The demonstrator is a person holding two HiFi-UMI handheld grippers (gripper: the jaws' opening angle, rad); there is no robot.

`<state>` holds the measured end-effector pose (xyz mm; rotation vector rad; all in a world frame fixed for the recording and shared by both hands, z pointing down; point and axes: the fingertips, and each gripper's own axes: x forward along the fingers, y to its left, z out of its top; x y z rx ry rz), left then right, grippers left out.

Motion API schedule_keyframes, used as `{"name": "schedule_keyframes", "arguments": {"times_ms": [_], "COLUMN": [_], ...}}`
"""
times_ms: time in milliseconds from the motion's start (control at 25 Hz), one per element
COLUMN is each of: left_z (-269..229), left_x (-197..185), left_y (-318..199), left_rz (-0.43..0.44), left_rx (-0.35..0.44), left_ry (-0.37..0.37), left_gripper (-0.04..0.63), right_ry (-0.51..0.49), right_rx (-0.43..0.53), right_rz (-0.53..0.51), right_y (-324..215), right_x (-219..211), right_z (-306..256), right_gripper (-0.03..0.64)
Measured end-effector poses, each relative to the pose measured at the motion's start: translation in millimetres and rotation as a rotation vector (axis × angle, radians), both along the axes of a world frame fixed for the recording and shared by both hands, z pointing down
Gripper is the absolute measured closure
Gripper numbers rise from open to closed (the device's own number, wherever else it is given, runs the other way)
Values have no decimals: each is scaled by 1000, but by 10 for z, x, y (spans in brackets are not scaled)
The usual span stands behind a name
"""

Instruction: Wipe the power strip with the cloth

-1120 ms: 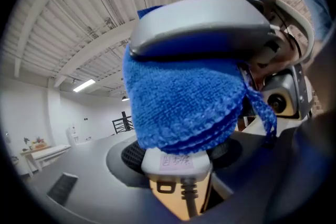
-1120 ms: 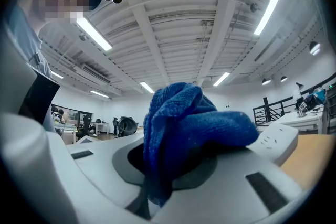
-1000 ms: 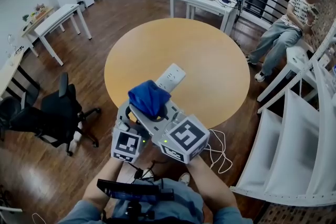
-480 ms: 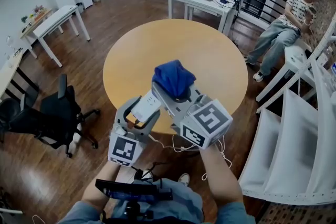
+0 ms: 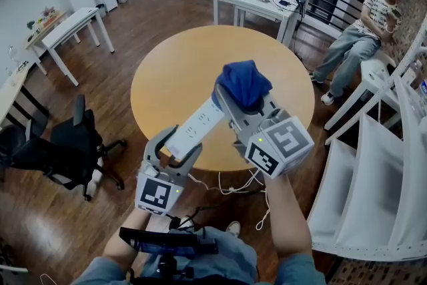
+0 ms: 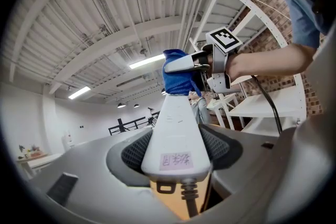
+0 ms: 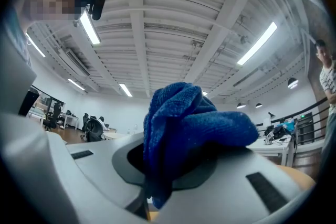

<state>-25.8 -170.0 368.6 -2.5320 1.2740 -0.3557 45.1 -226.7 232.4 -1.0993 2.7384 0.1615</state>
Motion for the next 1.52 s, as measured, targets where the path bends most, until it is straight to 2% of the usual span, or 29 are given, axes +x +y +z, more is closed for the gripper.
{"name": "schedule_keyframes", "arguments": {"times_ms": [240, 400, 1040, 1240, 1520], "left_z": [21, 33, -42, -64, -73], "left_x": [-14, -9, -14, -26, -24], "left_y": [16, 7, -127, -165, -179], "left_rz": [-1, -5, -38, -34, -47], "left_rx": [-3, -10, -19, 1, -10], "left_ry": [-1, 2, 15, 11, 20], "left_gripper": [307, 307, 308, 308, 308], "right_ry": [-2, 5, -2, -6, 12], "right_rx": [21, 17, -22, -29, -76], "right_rz": [60, 50, -112, -162, -253], "right_y": [-77, -55, 304, 440, 703], "right_x": [132, 90, -539, -750, -1043], "right_z": [-86, -56, 218, 287, 439], "right_gripper": [560, 560, 560, 560, 560]}}
